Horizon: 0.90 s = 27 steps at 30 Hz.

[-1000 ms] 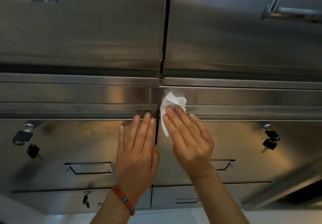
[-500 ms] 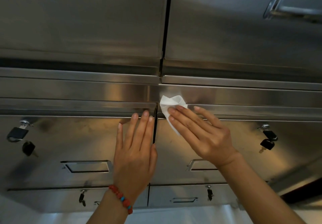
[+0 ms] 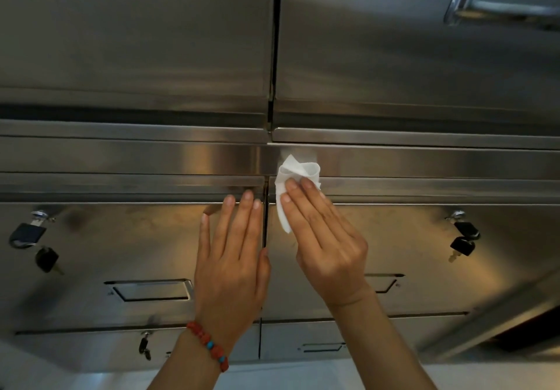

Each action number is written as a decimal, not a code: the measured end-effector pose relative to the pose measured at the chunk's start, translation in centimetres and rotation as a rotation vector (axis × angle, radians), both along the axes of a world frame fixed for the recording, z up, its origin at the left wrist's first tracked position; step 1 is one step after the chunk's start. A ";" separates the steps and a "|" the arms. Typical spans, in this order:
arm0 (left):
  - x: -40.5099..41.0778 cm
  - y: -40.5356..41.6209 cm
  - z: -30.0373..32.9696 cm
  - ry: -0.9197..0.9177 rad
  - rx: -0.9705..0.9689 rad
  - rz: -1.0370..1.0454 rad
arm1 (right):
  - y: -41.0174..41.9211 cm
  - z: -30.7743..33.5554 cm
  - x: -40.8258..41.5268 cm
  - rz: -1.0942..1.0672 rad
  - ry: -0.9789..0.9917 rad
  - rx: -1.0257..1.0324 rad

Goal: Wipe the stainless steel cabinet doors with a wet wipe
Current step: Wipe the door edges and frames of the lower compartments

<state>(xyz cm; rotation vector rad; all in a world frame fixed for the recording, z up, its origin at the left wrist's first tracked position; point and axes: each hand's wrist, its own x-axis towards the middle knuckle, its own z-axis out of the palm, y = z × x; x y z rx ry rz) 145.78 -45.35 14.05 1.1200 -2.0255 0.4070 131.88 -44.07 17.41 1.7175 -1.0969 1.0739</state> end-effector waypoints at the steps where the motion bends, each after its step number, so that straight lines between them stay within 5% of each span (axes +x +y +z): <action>1: 0.0 0.0 0.0 0.000 0.000 0.000 | 0.0 0.0 0.2 0.000 -0.009 0.001; 27: -0.1 0.0 0.1 -0.008 0.009 0.016 | 0.4 0.4 -1.5 0.015 0.068 0.033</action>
